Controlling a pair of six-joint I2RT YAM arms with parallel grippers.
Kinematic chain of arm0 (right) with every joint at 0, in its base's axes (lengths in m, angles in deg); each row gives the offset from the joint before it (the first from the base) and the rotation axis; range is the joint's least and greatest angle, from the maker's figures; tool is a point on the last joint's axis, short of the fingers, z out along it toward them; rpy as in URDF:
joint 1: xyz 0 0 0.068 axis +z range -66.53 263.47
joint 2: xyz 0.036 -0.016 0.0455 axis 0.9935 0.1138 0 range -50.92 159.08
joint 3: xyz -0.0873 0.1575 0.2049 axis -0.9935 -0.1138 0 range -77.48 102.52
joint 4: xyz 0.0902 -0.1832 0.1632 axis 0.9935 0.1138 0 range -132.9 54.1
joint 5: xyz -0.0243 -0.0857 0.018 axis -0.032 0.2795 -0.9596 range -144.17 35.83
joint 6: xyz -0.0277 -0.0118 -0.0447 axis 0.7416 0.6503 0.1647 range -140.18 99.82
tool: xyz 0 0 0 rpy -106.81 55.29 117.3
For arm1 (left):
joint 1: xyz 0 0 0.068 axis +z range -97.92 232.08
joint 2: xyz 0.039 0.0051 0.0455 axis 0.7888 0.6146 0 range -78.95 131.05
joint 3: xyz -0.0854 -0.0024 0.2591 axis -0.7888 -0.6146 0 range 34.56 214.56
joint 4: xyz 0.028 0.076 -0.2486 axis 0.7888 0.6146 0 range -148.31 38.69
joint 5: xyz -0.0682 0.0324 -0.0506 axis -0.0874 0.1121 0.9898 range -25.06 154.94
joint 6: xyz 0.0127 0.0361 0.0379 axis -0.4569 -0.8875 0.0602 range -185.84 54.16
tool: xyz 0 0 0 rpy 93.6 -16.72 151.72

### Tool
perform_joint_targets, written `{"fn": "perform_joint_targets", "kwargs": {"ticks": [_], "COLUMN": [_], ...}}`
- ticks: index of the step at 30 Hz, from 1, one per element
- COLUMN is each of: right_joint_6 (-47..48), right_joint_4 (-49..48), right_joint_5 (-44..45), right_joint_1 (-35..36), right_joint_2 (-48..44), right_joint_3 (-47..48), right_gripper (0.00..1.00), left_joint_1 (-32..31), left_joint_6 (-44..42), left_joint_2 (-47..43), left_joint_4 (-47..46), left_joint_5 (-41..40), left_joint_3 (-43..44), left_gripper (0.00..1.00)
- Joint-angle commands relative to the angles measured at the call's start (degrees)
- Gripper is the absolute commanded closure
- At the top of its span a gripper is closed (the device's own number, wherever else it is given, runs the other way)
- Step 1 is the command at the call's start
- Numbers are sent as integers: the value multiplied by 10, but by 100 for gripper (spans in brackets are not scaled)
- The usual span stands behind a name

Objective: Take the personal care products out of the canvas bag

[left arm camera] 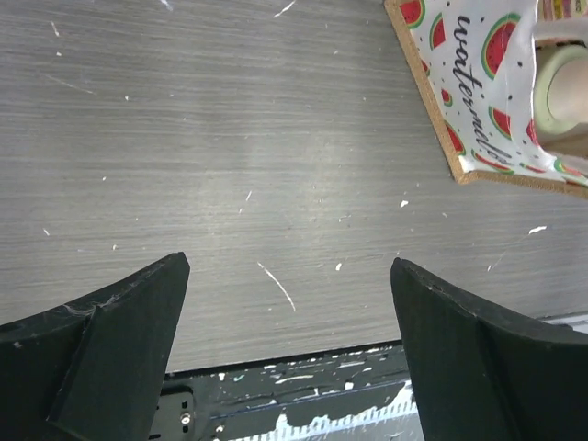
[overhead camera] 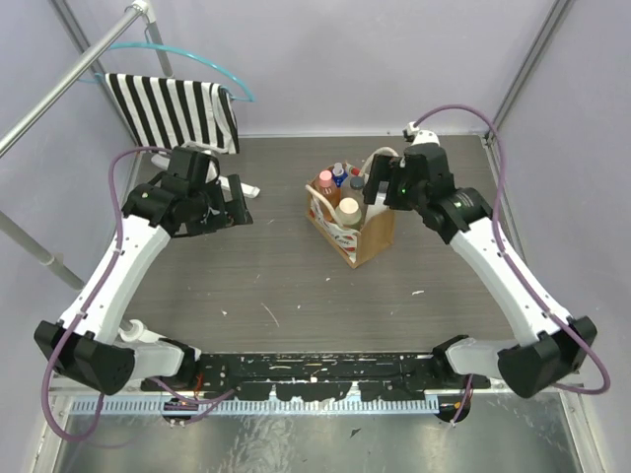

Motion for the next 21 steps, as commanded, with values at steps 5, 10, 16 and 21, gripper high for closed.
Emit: {"fn": "perform_joint_targets", "kwargs": {"ticks": [5,10,16,21], "right_joint_6": [-3,1,6,11], "right_joint_4": [-13,-26,-35,-36], "right_joint_5": [-45,-74,-62,-14], "right_joint_1": [-21,-23,-30,-31], "right_joint_2": [-1,32,122,178], "right_joint_3": [-29,-23,22,47], "right_gripper": [0,0,9,11], "left_joint_1": [-23,-24,-42,-47], "left_joint_6": [-13,-17,-1,5], "left_joint_2": [-71,-66,-65,-62], "left_joint_4": [20,20,-7,-8], "left_joint_5": [-45,-36,-21,-20], "left_joint_3": [7,1,-13,-20], "left_gripper": [1,1,1,1]}}
